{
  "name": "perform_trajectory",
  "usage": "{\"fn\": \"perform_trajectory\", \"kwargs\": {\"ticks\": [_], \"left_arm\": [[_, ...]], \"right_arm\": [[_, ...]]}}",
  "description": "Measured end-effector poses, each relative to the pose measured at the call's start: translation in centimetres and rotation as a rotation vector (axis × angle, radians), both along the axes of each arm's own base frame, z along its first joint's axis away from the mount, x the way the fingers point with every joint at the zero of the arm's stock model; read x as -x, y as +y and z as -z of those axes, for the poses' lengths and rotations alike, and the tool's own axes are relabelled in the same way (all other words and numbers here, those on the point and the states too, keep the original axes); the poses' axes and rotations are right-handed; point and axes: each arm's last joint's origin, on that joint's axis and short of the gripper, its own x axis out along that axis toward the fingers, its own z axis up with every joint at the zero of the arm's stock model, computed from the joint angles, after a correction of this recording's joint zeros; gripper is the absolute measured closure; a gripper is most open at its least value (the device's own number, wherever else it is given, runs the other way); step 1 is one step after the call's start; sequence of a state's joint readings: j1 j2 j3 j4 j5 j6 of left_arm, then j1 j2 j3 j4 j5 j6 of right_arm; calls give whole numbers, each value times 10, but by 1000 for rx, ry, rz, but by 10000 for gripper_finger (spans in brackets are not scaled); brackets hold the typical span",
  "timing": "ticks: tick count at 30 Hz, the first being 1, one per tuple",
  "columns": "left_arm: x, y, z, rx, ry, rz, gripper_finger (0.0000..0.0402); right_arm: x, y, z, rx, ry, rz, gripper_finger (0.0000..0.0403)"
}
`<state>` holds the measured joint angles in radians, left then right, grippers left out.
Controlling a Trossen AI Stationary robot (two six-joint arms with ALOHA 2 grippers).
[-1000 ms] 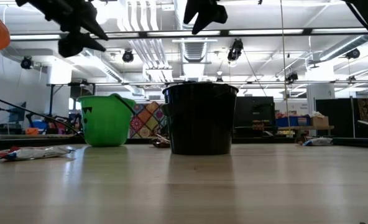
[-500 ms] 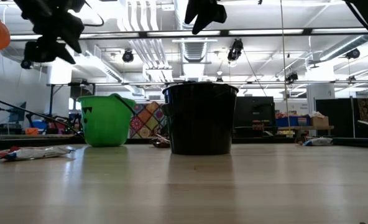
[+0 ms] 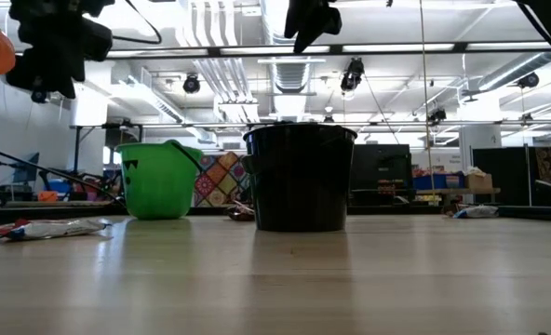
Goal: Sort candy
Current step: Put the left red candy pack into the orange bucket
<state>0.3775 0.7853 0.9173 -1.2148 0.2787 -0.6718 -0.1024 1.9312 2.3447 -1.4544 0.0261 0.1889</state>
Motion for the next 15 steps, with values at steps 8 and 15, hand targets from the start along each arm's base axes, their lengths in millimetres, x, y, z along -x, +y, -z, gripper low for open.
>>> {"fn": "perform_trajectory", "kwargs": {"ticks": [8,15], "left_arm": [[-14,-9,17,-20,112,10,265],[-33,-14,43,-5,100,9,265]], "right_arm": [[1,0,0,2,7,-6,195],[1,0,0,3,11,-9,195]]}}
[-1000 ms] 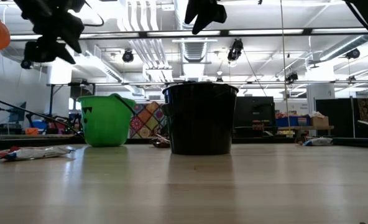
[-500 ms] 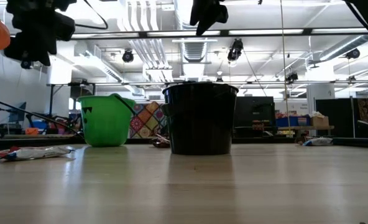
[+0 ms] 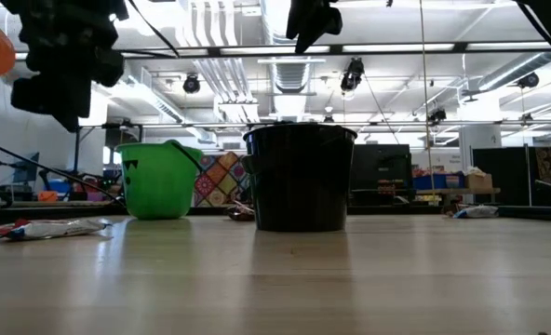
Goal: Sort candy
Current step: Put the left red candy pack into the orange bucket
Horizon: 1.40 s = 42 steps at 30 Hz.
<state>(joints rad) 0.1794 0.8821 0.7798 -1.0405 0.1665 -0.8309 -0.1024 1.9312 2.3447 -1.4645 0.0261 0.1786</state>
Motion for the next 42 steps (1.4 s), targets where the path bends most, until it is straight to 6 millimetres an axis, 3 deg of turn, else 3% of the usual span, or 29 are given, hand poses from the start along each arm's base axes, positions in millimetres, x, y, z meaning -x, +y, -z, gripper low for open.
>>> {"fn": "perform_trajectory", "kwargs": {"ticks": [14,23,30,42], "left_arm": [[-4,-4,45,63,199,-81,262],[-15,-6,58,113,169,-136,225],[-19,-16,76,129,284,-127,203],[-34,-23,105,129,353,-87,199]], "right_arm": [[9,-1,-4,58,44,12,195],[20,-1,-16,94,15,1,195],[26,-1,-18,100,34,-8,195],[29,-1,-22,113,29,-11,195]]}}
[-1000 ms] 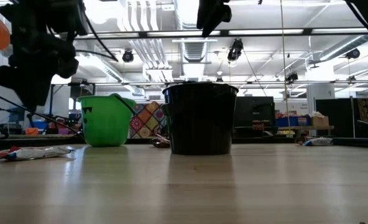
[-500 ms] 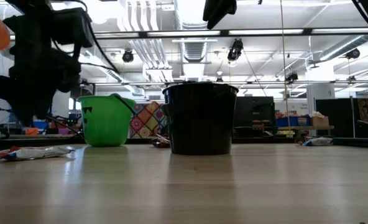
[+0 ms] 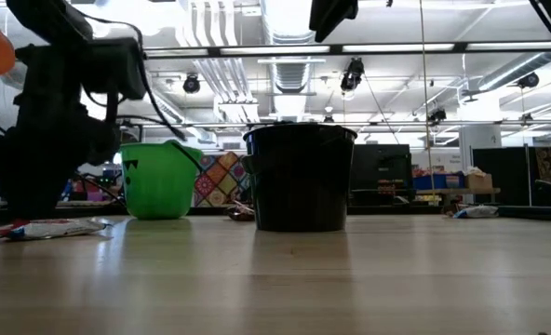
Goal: Sort candy
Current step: Put the left red candy pack into the orange bucket
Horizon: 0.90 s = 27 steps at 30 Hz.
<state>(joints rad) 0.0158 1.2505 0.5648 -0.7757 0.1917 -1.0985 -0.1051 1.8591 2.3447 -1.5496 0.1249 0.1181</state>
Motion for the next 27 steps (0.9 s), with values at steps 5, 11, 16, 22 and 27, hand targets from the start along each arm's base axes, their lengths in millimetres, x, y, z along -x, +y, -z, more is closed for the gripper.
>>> {"fn": "perform_trajectory", "kwargs": {"ticks": [5,11,16,22,27], "left_arm": [[-3,0,13,0,38,33,199],[-12,0,15,-16,17,132,219],[-16,2,11,-72,-1,166,294],[-16,2,10,-71,-2,168,388],[-15,1,10,-60,-7,179,394]], "right_arm": [[2,0,1,-5,19,7,195],[2,0,1,-11,17,21,195],[2,0,1,-14,15,31,195],[2,0,1,-20,13,42,195],[2,0,1,-21,12,46,195]]}}
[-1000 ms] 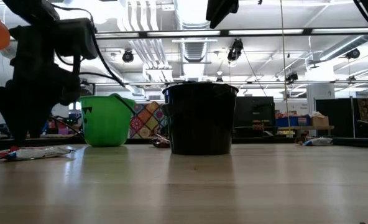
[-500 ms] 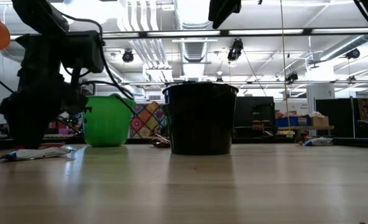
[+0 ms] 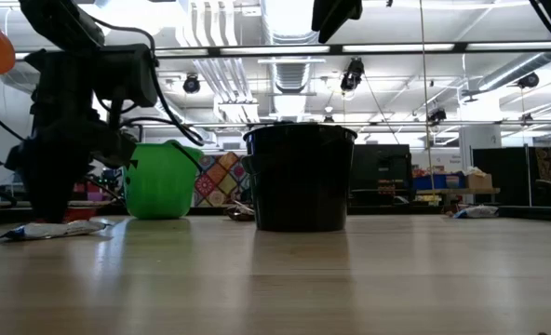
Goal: Sort candy
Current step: Put the left red candy pack into the orange bucket
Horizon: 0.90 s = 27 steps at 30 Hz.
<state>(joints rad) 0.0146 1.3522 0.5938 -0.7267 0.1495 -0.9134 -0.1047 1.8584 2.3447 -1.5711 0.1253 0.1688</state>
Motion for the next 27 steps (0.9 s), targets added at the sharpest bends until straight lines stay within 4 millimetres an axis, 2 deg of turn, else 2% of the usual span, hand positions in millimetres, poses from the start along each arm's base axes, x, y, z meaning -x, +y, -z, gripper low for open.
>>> {"fn": "perform_trajectory", "kwargs": {"ticks": [3,9,16,23,27], "left_arm": [[0,0,-3,3,-8,6,398],[0,-1,-28,7,-68,46,401],[4,-3,-72,10,-131,113,401],[14,-15,-126,40,-215,209,401],[16,-22,-148,39,-291,240,401]], "right_arm": [[0,0,0,-2,-1,6,195],[0,0,0,-3,-1,6,195],[0,0,0,-3,-1,7,195],[0,0,0,-1,-2,18,195],[0,0,0,-1,-3,18,195]]}}
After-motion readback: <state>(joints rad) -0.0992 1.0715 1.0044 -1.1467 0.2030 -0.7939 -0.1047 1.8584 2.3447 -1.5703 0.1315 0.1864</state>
